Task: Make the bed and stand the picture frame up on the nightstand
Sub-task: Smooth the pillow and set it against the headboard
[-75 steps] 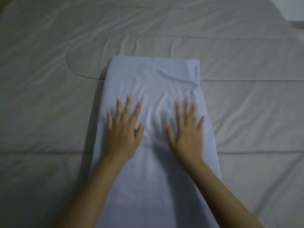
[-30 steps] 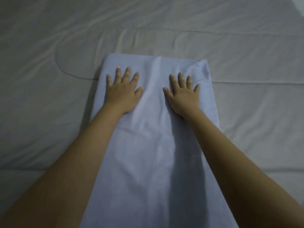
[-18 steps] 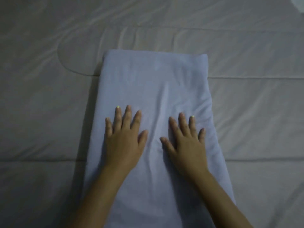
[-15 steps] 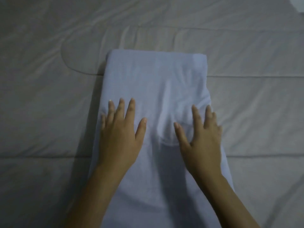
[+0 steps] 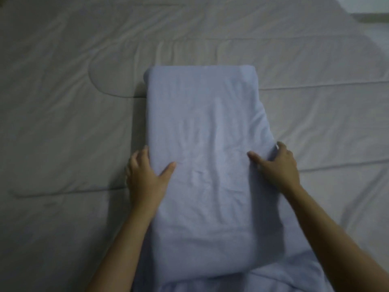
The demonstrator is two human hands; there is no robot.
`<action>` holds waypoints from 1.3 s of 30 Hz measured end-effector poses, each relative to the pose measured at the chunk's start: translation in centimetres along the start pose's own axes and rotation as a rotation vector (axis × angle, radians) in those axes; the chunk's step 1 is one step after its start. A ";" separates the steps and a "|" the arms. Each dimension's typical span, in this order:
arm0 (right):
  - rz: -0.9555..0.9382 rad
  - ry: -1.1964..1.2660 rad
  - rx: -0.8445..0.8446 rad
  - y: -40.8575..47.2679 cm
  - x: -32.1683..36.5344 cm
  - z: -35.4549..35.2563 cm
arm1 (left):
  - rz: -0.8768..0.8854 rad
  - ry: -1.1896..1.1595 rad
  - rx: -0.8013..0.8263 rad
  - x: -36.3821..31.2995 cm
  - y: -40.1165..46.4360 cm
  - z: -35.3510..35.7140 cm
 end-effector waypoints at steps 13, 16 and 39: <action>0.253 0.530 0.471 -0.4 -0.5 3.0 | -0.550 -0.896 0.495 1.4 -1.2 4.9; 0.242 0.571 0.458 -1.3 0.4 2.8 | -0.508 -0.883 0.428 1.6 -1.0 1.9; 0.190 0.925 0.794 -31.3 39.2 37.0 | -0.254 -0.454 0.026 32.9 21.0 -44.2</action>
Point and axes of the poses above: each hand's wrist, its own y-axis towards the middle knuckle, its own z-axis out of the palm, x = y × z, the point moved 9 cm from there along y, towards the middle knuckle, and after that the axes turned 5 degrees about -x, right-handed, at the moved point
